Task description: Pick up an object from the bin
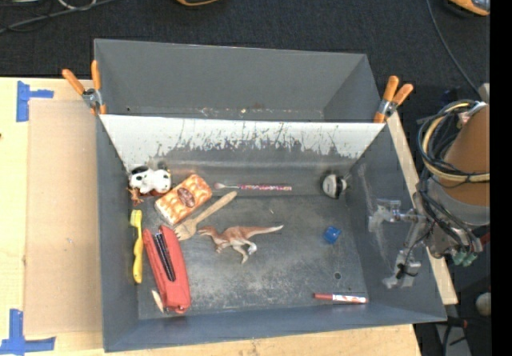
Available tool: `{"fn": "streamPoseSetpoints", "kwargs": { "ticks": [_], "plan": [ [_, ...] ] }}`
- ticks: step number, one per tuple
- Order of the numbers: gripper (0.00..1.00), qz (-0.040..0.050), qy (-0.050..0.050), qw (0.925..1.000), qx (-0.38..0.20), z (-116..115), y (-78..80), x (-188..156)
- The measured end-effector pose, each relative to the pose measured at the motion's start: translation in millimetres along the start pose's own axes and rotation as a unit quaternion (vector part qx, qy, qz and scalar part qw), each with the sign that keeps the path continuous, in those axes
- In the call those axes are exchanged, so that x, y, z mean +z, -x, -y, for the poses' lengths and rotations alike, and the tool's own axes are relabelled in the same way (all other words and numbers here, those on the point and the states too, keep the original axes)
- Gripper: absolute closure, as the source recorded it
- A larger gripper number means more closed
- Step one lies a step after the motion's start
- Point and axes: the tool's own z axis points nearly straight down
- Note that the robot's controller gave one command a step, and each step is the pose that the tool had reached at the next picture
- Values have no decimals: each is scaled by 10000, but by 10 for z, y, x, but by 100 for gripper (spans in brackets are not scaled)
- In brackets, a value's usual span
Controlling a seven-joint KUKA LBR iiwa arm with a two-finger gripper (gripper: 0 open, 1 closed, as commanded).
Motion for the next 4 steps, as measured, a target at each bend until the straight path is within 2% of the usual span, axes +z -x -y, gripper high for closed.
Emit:
{"fn": "streamPoseSetpoints", "kwargs": {
  "ticks": [1,2,3,4],
  "plan": [
    [0,39,-10,10000,-23,-7,17,-42],
    [0,21,-2,9999,140,-466,60,-62],
    [0,41,-3,9963,858,-729,2,667],
    [0,73,-8,9999,124,-653,620,854]
  ]
}}
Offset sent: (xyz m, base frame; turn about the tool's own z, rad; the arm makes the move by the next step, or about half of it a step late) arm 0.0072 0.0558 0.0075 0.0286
